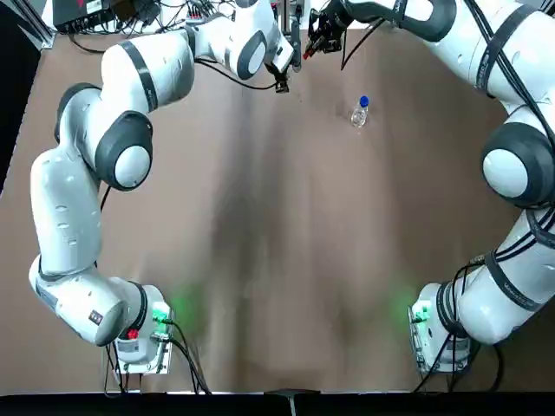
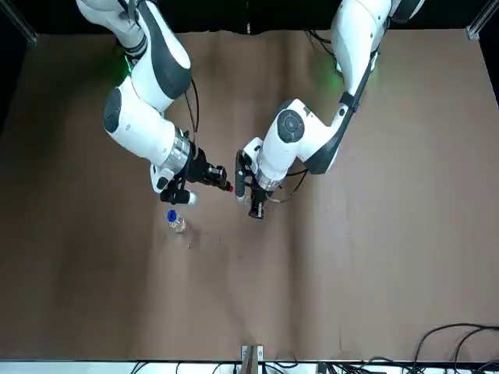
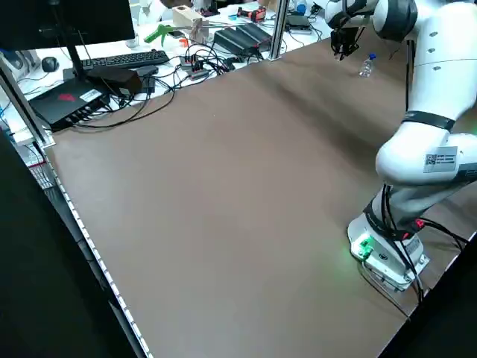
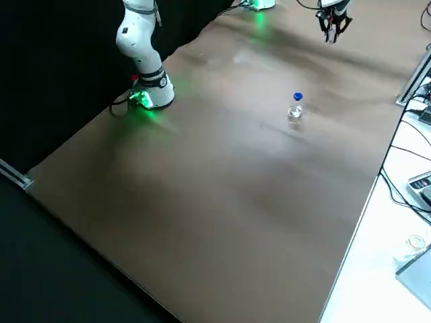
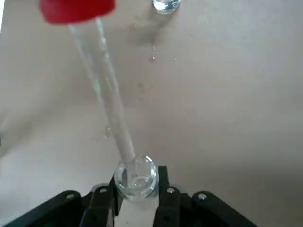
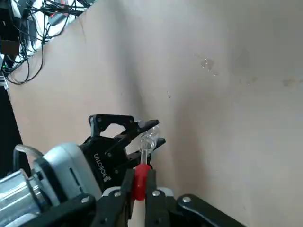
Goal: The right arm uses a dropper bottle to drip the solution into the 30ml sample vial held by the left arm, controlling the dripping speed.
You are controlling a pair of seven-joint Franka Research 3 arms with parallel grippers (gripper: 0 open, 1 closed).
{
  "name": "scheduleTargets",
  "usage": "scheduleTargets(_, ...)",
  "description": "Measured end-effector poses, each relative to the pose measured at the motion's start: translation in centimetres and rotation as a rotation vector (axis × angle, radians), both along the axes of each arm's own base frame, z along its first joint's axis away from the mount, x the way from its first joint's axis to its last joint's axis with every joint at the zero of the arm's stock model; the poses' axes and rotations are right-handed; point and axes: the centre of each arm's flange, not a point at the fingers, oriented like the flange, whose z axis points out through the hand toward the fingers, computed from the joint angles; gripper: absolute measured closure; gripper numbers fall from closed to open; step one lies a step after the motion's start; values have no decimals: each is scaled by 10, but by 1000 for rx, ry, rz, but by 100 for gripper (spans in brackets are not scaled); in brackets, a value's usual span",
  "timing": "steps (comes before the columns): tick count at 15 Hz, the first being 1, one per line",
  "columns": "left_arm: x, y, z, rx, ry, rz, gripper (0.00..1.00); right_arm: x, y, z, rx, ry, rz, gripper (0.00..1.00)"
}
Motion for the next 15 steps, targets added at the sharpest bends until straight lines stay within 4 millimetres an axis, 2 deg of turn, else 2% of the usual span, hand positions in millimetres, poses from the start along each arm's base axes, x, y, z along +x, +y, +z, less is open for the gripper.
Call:
scheduleTargets(7, 0, 0, 0, 0, 0, 0, 68, 1, 0, -7, -5, 7, -1, 87)
scheduleTargets(9, 0, 0, 0, 0, 0, 0, 68, 1, 0, -7, -5, 7, -1, 89)
scheduleTargets(10, 0, 0, 0, 0, 0, 0, 68, 1, 1, -7, -5, 7, -1, 94)
scheduleTargets(15, 0, 0, 0, 0, 0, 0, 68, 1, 1, -7, -5, 7, -1, 94)
